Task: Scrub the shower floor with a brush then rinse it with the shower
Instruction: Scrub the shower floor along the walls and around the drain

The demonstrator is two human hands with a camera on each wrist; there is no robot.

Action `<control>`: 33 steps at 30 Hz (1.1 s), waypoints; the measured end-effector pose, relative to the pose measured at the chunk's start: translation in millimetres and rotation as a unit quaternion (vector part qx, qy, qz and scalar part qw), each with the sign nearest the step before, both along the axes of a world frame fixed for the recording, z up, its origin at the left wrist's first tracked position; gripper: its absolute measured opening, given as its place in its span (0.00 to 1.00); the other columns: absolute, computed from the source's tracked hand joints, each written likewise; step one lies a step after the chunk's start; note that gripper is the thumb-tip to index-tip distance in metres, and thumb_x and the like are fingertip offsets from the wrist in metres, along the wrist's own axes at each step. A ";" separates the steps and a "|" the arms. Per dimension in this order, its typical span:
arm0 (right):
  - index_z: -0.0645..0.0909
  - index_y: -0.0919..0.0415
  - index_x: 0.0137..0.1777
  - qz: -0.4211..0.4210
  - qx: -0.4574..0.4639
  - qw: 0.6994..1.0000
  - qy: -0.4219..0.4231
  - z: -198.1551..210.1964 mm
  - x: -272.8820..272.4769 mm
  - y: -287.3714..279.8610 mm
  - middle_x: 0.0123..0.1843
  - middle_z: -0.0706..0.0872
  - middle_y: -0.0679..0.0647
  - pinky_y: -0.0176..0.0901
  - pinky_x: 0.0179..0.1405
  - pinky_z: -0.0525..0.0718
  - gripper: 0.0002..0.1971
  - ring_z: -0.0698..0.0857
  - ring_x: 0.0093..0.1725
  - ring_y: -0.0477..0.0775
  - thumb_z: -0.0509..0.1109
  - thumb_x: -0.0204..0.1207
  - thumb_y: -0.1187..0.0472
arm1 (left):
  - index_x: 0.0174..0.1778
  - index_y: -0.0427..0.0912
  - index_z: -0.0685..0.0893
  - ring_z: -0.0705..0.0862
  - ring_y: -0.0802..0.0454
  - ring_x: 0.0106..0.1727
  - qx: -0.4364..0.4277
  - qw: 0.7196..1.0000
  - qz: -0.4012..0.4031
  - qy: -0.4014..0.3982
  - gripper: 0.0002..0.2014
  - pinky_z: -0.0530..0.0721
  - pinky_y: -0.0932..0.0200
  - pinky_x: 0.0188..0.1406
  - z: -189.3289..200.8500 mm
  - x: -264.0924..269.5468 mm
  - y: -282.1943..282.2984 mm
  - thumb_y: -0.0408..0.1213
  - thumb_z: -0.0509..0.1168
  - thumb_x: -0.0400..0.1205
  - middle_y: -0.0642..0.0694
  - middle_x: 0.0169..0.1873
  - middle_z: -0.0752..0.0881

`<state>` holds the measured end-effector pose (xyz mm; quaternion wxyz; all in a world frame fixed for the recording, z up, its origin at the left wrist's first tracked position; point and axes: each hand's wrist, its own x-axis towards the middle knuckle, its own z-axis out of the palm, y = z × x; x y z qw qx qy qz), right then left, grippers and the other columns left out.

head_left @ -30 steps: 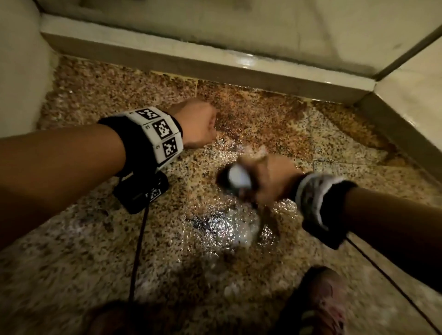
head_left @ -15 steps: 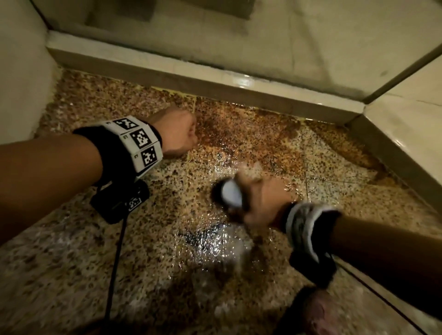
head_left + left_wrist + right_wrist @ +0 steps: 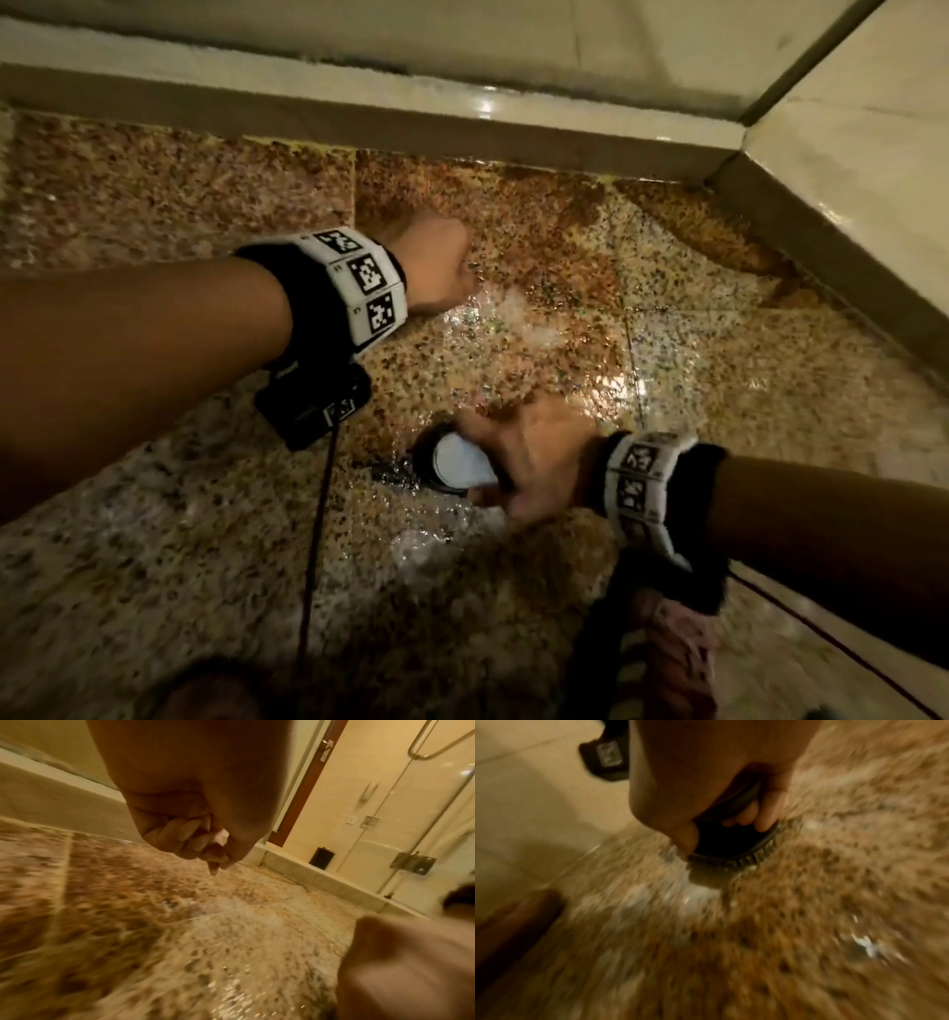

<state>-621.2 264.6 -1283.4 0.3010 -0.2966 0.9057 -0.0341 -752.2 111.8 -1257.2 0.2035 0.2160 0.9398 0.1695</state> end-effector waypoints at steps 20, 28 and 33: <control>0.65 0.50 0.69 -0.212 0.044 0.973 0.077 5.7 -20.6 73.9 0.38 0.80 0.45 0.36 0.34 0.76 0.29 0.87 0.42 0.56 0.70 0.74 0.39 | 0.54 0.40 0.75 0.82 0.37 0.53 -0.024 0.997 -0.072 -0.028 0.10 0.83 0.46 0.54 -15.6 18.0 30.1 0.41 0.62 0.80 0.36 0.51 0.84; 0.67 0.50 0.60 -0.204 0.046 0.971 0.113 4.8 -35.7 31.6 0.31 0.74 0.44 0.41 0.37 0.78 0.24 0.84 0.36 0.57 0.67 0.73 0.36 | 0.67 0.34 0.71 0.81 0.33 0.58 -0.011 0.998 -0.061 -0.006 0.18 0.81 0.44 0.57 -17.0 24.8 39.2 0.38 0.61 0.82 0.32 0.56 0.83; 0.62 0.46 0.73 0.147 0.008 0.989 -0.025 6.3 40.6 -42.1 0.35 0.76 0.47 0.39 0.39 0.77 0.29 0.81 0.35 0.52 0.67 0.77 0.41 | 0.65 0.34 0.71 0.81 0.36 0.59 0.008 1.000 -0.019 -0.011 0.15 0.82 0.46 0.55 -13.2 18.6 34.6 0.36 0.58 0.84 0.34 0.58 0.81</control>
